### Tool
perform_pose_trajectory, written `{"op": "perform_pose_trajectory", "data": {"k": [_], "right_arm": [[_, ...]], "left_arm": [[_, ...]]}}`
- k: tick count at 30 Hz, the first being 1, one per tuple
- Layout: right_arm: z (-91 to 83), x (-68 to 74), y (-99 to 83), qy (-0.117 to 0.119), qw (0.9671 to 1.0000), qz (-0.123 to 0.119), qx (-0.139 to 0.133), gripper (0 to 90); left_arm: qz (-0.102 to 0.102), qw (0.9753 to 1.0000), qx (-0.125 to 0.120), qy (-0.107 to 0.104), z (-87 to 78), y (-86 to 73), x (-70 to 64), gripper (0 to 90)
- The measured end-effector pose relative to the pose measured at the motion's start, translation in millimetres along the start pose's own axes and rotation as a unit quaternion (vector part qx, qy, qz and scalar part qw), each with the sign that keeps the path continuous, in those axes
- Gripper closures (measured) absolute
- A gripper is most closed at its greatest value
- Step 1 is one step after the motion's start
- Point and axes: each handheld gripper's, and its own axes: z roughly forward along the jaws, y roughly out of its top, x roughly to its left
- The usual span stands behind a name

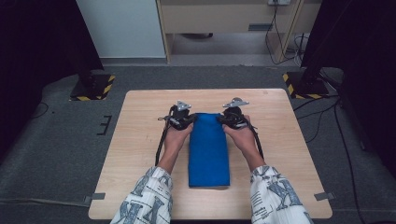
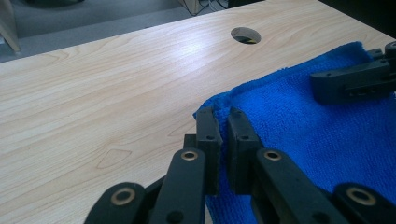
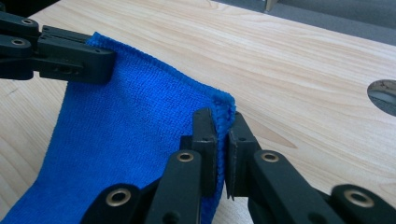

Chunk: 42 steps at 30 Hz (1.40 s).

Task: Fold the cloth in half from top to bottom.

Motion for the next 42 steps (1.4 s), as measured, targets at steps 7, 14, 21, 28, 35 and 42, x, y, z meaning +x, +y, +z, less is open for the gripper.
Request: {"op": "perform_pose_trajectory", "data": {"k": [7,14,21,28,35,42], "right_arm": [[-6.9,2.8,1.0,0.002,1.0000,-0.006,-0.006,85.0],[-13.7,2.1,5.3,0.001,0.9998,-0.008,-0.017,85.0],[-21.3,5.5,-0.3,0.007,0.9996,-0.014,-0.025,85.0],[-33.8,17.6,-12.3,0.014,0.9991,-0.027,-0.028,84.9],[-45.5,27.4,-24.8,0.025,0.9985,-0.035,-0.034,84.8],[-58.5,35.5,-39.0,0.038,0.9976,-0.045,-0.035,84.6]], "left_arm": [[0.006,0.9999,-0.008,-0.002,-5.6,3.1,-2.8,84.8],[0.009,0.9998,-0.017,-0.003,-9.3,9.0,-5.1,84.9],[0.017,0.9996,-0.019,-0.006,-18.4,7.3,-10.5,84.9],[0.034,0.9992,-0.021,-0.008,-35.9,-3.9,-21.8,84.8],[0.042,0.9987,-0.023,-0.015,-50.1,-14.8,-30.6,84.7],[0.040,0.9982,-0.031,-0.031,-63.9,-28.0,-39.9,84.3]]}}
